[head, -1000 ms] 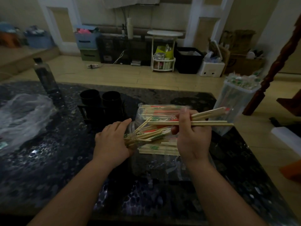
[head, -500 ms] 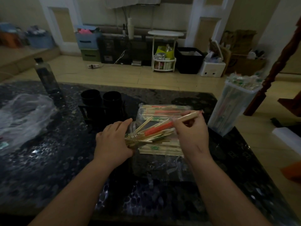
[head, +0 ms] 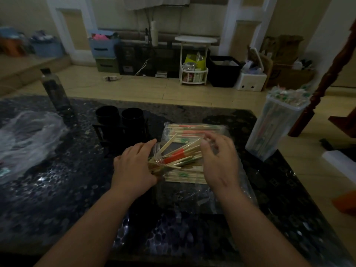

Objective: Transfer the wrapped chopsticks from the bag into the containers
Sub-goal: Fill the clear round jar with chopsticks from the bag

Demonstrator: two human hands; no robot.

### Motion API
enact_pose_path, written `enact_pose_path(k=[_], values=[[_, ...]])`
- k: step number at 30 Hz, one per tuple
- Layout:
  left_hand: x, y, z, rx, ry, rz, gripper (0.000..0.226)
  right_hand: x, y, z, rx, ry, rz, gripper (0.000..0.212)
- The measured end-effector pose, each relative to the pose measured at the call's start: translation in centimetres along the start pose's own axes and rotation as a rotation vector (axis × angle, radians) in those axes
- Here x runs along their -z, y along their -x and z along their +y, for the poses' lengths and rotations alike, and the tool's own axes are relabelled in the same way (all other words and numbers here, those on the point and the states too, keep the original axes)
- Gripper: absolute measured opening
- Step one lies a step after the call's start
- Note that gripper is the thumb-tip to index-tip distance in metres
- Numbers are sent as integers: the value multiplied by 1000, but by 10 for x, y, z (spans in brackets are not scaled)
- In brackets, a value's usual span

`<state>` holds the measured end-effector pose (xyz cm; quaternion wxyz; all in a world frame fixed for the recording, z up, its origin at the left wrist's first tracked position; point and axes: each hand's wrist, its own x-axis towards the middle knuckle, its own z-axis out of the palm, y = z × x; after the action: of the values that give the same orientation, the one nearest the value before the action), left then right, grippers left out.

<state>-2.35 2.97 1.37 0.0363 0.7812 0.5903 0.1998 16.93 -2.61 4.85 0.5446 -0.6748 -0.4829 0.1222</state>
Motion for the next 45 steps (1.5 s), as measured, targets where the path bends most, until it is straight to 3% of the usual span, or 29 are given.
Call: enact_pose_path(k=[2,6,11,13,15,18,22,27,31,35,39,43,45], values=[[1,0,0,0,4,-3,101,2,0,0,-2,-44,17,11],[3,0,-1,0,-10,-17,103,7,-5,2,10,-56,-159,15],[4,0,0,42,17,15,103,19,-12,5,-91,-36,13,14],[4,-1,0,57,18,24,105,24,-19,12,-185,113,-126,12],[4,-1,0,71,4,7,108,24,-18,18,-280,272,-403,9],[4,-1,0,88,0,-3,109,16,-9,32,-283,504,-672,11],[6,-1,2,95,9,-9,109,8,-3,37,-253,661,-754,2],[6,0,1,102,0,-17,110,-1,8,55,-313,917,-912,41],[7,-1,1,109,2,-25,110,-9,17,64,-366,828,-1019,59],[8,-1,2,104,8,-31,109,-24,19,70,-458,520,-815,54],[10,-1,2,109,15,-35,108,-28,21,78,-304,290,-557,6],[10,0,3,105,20,-40,108,-27,25,89,32,617,-554,20],[9,-1,3,108,15,-44,108,-29,26,91,94,704,-599,29]])
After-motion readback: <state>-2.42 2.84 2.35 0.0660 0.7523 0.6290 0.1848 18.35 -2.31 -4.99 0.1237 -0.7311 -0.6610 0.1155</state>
